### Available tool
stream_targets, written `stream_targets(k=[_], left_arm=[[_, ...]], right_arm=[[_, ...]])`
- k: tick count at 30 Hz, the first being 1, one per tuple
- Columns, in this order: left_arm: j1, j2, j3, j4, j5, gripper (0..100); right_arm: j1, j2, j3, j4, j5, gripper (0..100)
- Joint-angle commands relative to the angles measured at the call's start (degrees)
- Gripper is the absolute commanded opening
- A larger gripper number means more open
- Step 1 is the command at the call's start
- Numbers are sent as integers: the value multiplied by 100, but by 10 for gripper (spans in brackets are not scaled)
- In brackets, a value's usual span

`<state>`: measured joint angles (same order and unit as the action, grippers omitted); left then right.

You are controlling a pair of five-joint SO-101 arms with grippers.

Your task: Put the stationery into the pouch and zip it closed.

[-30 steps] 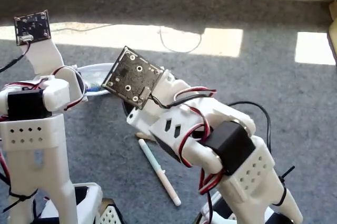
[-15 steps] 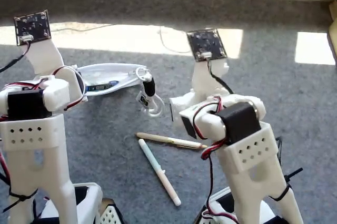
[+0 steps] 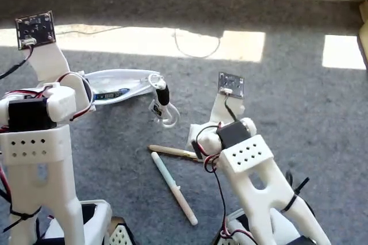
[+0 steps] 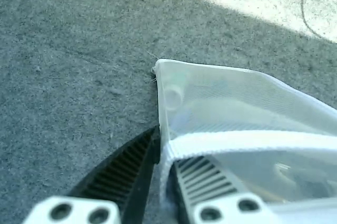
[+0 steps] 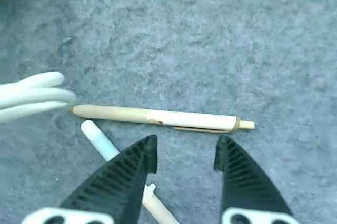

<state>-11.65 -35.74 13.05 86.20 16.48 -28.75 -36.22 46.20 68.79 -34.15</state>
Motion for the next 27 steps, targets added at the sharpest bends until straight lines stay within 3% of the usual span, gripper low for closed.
stream_targets(k=[1,17,27], left_arm=[[66,-145,-40,-123,-44,6],[66,-145,-31,-123,-53,6],[66,-136,-31,-123,-53,6]], right_arm=[[66,163,84,-154,-334,264],[-57,2607,-1033,-163,-1275,267],[57,3741,-1851,-171,-1301,267]])
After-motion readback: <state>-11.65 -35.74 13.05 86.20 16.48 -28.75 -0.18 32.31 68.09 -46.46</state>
